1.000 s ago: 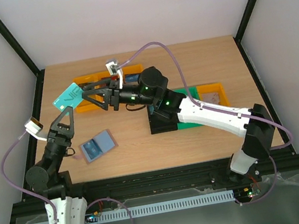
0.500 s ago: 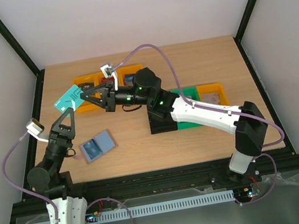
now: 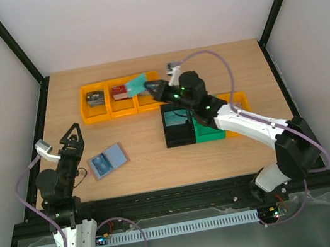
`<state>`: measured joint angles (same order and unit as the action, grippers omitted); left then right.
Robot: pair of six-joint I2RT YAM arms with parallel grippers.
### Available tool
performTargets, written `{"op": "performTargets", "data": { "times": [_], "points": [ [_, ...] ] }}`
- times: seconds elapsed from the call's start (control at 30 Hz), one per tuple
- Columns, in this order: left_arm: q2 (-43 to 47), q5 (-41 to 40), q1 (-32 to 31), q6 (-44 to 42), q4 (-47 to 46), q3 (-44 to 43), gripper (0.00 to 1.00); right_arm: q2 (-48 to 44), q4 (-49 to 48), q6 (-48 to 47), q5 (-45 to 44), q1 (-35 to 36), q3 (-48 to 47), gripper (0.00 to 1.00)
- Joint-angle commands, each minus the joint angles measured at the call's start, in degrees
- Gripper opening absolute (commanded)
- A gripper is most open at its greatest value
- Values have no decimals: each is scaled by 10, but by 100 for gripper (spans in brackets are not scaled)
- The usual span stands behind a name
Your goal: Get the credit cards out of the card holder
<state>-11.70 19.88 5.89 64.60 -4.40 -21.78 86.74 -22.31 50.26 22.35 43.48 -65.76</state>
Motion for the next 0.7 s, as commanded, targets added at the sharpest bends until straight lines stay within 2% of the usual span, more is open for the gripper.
{"op": "performTargets", "data": {
  "times": [0.0, 0.13, 0.23, 0.47, 0.67],
  "points": [
    [31, -100, 17, -12, 189, 16, 100, -81, 83, 31, -163, -50, 98, 2],
    [46, -114, 27, 0, 260, 41, 99, -114, 139, 25, -228, -81, 153, 2],
    [58, -108, 35, 21, 297, 65, 99, -114, 166, 21, -241, -90, 173, 2],
    [74, -101, 40, 46, 329, 104, 100, -74, 152, 68, -219, -93, 189, 2],
    [88, -113, 40, 42, 328, 115, 99, -12, 83, 126, -199, -93, 217, 2]
  ]
}}
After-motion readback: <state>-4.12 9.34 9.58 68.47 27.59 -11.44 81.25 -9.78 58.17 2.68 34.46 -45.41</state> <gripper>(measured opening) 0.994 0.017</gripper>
